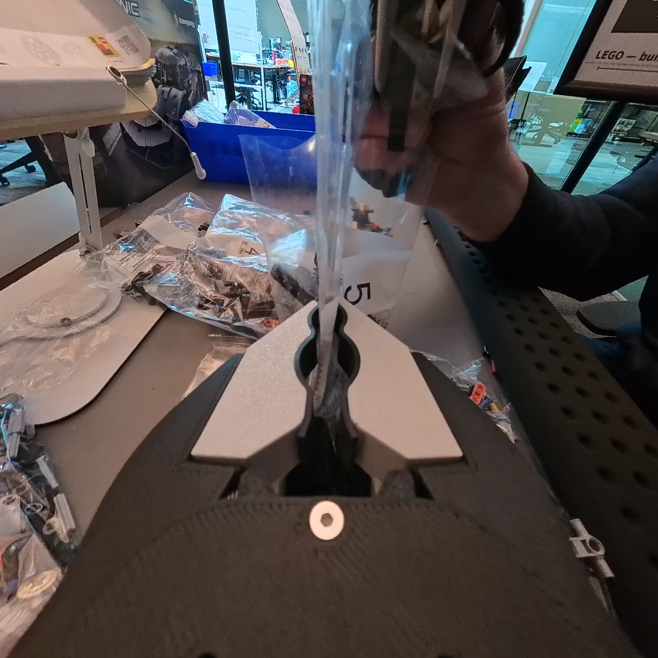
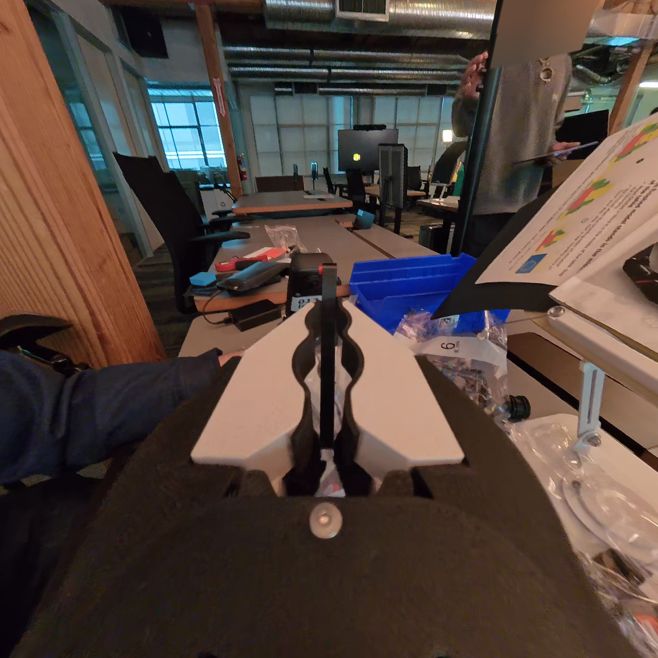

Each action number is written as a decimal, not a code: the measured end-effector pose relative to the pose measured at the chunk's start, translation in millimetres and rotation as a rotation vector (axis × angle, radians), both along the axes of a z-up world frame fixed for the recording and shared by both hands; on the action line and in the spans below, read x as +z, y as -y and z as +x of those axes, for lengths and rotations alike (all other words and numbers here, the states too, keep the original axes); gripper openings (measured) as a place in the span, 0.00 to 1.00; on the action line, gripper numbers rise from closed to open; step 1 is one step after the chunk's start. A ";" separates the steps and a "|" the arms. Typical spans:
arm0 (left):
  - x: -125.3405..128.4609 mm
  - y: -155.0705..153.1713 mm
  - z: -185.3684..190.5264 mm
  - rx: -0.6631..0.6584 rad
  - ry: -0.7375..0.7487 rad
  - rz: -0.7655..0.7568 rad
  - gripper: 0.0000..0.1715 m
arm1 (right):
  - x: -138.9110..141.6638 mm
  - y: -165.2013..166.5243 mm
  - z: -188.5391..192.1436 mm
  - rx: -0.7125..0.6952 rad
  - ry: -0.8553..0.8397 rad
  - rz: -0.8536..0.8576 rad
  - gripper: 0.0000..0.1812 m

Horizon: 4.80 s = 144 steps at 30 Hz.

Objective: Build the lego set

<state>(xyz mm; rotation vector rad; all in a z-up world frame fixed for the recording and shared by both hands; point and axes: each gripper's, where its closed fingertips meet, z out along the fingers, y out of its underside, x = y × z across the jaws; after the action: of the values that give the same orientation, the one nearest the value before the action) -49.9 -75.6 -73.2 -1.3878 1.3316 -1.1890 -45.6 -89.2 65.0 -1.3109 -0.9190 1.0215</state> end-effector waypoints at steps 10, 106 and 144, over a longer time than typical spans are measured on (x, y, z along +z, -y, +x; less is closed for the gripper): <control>0.2 -0.4 -1.0 0.000 0.003 -0.001 0.02 | 18.3 -6.6 2.3 -0.042 -0.077 0.041 0.03; 6.9 -9.8 -6.4 0.057 0.028 0.003 0.02 | -243.6 -46.2 358.1 -0.613 0.974 -0.705 0.04; 10.6 -3.8 -7.1 0.029 0.036 0.017 0.00 | -68.1 -28.8 62.5 -0.238 0.652 -0.215 0.12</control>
<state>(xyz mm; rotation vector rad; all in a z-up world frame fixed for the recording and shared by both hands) -57.0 -71.7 -62.6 -1.3630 1.2895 -1.1758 16.9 -60.4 -3.1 -1.9415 -1.1130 0.5117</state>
